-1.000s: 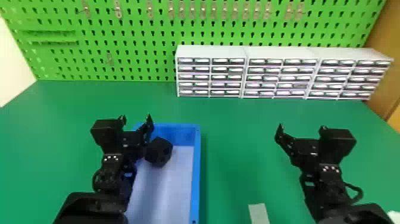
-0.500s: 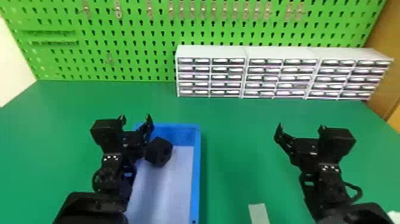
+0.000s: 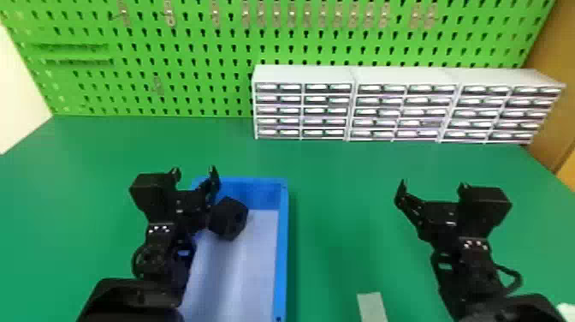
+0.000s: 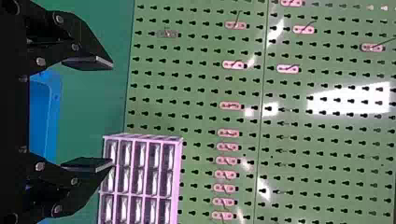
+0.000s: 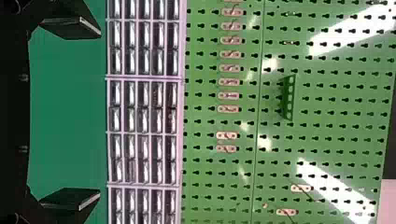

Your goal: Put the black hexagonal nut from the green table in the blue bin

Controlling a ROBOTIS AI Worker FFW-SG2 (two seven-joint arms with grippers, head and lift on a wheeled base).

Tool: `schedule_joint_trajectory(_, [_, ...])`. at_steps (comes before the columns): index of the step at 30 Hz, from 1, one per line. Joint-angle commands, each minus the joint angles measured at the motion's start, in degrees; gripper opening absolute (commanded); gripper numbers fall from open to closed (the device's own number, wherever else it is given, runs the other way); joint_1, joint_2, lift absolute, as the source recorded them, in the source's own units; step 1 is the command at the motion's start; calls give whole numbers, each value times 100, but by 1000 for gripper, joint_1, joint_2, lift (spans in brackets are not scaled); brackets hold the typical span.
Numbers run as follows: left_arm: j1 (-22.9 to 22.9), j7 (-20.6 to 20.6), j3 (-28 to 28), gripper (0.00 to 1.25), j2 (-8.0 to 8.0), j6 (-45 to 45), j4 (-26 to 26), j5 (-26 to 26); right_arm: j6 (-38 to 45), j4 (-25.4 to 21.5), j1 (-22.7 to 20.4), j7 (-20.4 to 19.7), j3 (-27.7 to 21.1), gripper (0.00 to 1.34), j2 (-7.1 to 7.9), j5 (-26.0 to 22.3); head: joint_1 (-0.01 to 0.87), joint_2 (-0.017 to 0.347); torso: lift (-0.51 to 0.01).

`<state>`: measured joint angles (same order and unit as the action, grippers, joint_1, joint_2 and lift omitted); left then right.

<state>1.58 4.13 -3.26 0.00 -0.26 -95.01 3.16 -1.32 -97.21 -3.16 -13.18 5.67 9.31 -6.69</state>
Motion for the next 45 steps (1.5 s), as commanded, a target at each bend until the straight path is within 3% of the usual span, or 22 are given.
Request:
schedule_joint_trajectory(1, [0, 0, -8, 738, -15, -9, 0, 0, 0, 0, 0, 0, -5, 1230, -8, 1, 657, 57, -95])
schedule_joint_trajectory(45, [17, 9, -60, 738, -15, -70, 0, 53, -79, -18, -9, 0, -49, 1230, 44, -87, 657, 57, -95])
